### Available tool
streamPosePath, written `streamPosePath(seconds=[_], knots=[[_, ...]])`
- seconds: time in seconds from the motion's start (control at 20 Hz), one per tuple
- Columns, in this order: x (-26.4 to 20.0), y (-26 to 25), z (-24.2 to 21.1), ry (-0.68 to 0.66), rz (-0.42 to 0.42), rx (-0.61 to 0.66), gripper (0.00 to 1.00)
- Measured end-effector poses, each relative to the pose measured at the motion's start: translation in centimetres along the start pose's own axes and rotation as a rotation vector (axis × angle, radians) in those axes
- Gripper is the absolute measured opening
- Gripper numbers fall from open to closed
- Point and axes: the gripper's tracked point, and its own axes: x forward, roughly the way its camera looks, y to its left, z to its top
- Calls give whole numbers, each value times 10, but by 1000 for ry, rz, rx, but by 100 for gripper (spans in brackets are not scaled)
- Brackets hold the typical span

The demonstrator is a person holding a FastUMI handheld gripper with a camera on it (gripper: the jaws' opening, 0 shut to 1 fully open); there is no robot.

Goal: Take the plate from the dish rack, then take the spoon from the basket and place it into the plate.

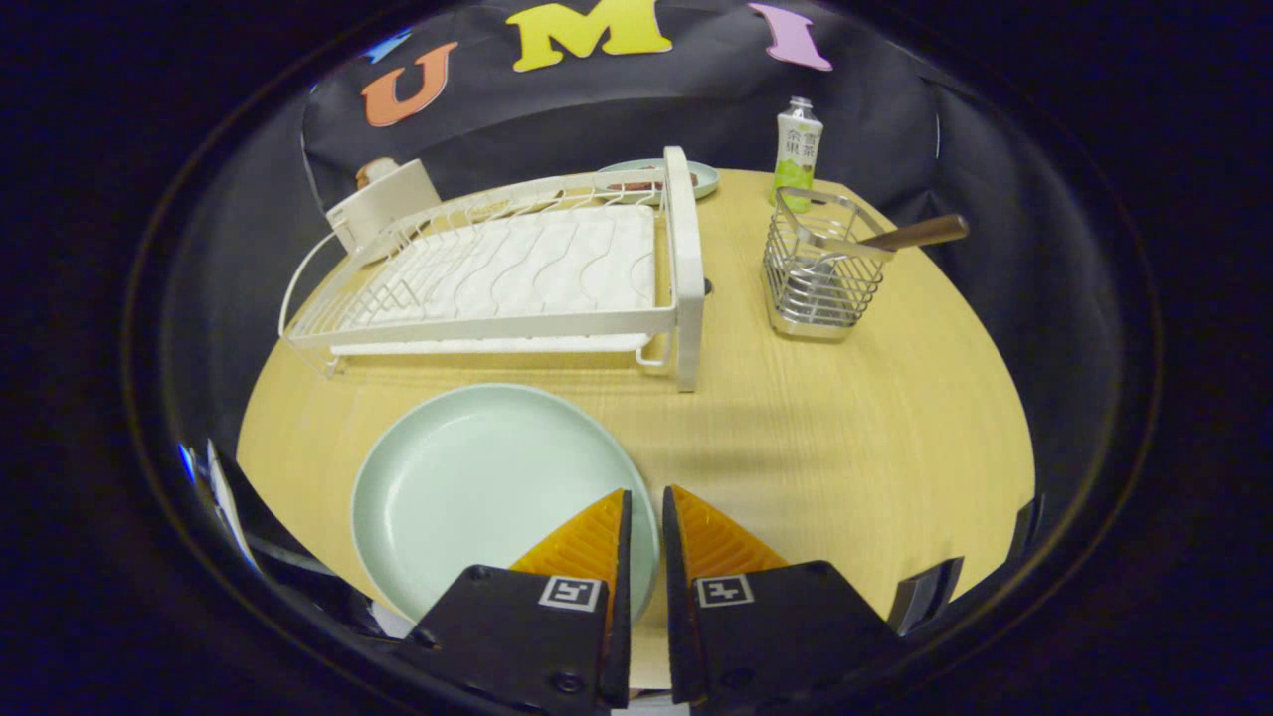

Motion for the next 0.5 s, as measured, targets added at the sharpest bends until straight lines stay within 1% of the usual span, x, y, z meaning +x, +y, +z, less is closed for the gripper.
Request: streamPosePath(seconds=[0.05, 0.1, 0.25, 0.35, 0.5], knots=[[1, 5, 1, -18, 13, 11, 21], [0, 5, 2, -27, 21, 17, 24], [-12, 3, 11, -84, 35, 32, 28], [-21, -3, 20, -158, 27, 40, 42], [-39, -14, 33, -280, -12, -4, 93]])
